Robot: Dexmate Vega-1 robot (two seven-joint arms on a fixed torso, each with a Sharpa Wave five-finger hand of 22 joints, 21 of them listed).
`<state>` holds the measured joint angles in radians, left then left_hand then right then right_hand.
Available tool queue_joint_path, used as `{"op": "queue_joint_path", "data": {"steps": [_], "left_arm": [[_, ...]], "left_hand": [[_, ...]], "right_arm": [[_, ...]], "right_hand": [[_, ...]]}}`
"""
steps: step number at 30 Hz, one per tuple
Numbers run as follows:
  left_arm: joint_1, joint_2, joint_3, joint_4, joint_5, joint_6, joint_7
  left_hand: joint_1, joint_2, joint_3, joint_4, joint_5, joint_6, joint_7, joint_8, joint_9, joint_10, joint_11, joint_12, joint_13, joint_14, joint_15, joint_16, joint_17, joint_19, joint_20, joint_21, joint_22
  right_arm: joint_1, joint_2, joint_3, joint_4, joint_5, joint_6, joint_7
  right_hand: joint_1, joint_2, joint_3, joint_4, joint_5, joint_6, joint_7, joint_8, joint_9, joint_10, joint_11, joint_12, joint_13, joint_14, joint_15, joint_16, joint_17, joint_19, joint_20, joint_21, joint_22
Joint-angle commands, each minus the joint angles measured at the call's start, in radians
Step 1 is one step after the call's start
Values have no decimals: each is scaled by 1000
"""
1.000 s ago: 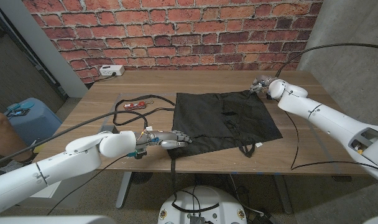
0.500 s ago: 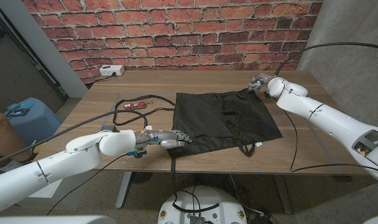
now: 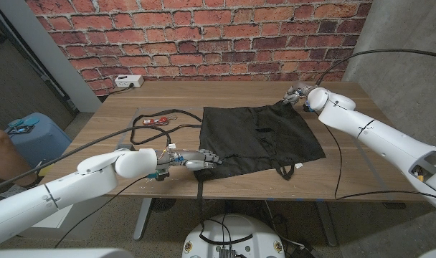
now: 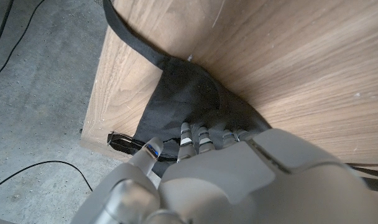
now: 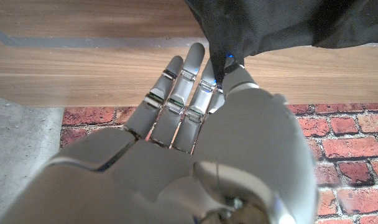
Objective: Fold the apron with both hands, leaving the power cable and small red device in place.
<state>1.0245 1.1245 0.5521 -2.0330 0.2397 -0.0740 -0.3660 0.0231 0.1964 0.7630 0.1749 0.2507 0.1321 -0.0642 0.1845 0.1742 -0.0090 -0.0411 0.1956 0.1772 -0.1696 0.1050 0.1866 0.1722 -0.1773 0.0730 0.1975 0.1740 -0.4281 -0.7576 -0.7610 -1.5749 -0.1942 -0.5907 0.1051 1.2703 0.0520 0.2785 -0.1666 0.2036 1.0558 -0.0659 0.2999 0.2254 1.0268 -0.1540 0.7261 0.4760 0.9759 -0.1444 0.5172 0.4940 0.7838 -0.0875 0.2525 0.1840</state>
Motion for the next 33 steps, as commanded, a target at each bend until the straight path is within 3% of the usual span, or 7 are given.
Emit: {"op": "queue_joint_path", "data": {"steps": [1,33], "left_arm": [[-9,-8,7,9,-1,-6,-10],[-11,-5,10,8,6,-24,-20]], "left_hand": [[11,3,8,1,-4,6,-5,-1,6,4,-3,0,1,-42,-3,1,0,-93,-5,6,2],[22,1,15,-9,-5,4,-9,-3,6,4,-5,-1,0,-41,-4,-2,-2,-87,-8,4,1]], "right_arm": [[-1,-5,5,-45,17,-19,6],[-5,-16,16,-172,44,-76,14]], "right_hand": [[14,2,-2,3,6,13,4,2,4,9,4,6,2,11,-97,-8,3,9,-21,10,3],[34,0,-12,6,7,17,17,-8,5,15,12,1,2,40,-97,-32,19,17,-12,15,3]]}}
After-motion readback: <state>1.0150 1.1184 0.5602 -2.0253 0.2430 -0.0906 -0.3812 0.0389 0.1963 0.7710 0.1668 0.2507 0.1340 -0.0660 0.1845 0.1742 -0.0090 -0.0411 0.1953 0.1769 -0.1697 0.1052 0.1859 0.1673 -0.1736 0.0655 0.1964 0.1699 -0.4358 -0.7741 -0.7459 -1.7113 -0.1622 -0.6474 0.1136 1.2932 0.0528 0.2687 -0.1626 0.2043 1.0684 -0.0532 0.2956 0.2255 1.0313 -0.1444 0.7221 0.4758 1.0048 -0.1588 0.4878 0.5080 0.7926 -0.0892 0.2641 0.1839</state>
